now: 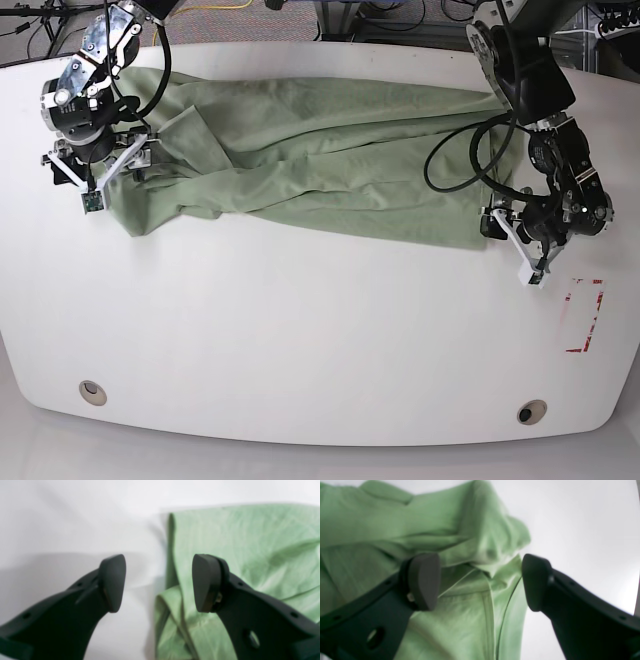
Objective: Fold the T-shirt properly
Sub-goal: 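Lower the folded hem and open both grippers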
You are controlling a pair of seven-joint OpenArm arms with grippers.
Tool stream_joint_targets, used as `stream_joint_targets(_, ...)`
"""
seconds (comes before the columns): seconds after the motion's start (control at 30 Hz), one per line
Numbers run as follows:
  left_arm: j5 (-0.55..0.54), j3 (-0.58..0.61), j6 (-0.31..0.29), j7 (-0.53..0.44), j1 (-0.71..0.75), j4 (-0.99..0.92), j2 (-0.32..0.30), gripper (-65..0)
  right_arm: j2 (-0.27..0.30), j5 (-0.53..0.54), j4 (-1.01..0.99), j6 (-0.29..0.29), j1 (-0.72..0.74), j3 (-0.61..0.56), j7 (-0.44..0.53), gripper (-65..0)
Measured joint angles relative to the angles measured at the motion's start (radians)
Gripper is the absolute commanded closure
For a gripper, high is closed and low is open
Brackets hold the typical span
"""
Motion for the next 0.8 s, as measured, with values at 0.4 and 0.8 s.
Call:
stream_joint_targets(0.4,0.005,0.050,0.000,0.006,-0.014,-0.061,0.023,-39.0,0.001,0.000,0.000,0.000,0.021,0.000,-0.002,-48.2)
stream_joint_targets(0.8,0.001,0.079,-0.003,0.004,0.023,-0.060,0.022,-20.7,-0.005,-0.002,-0.001,0.000,0.021,0.000,-0.003,-48.2)
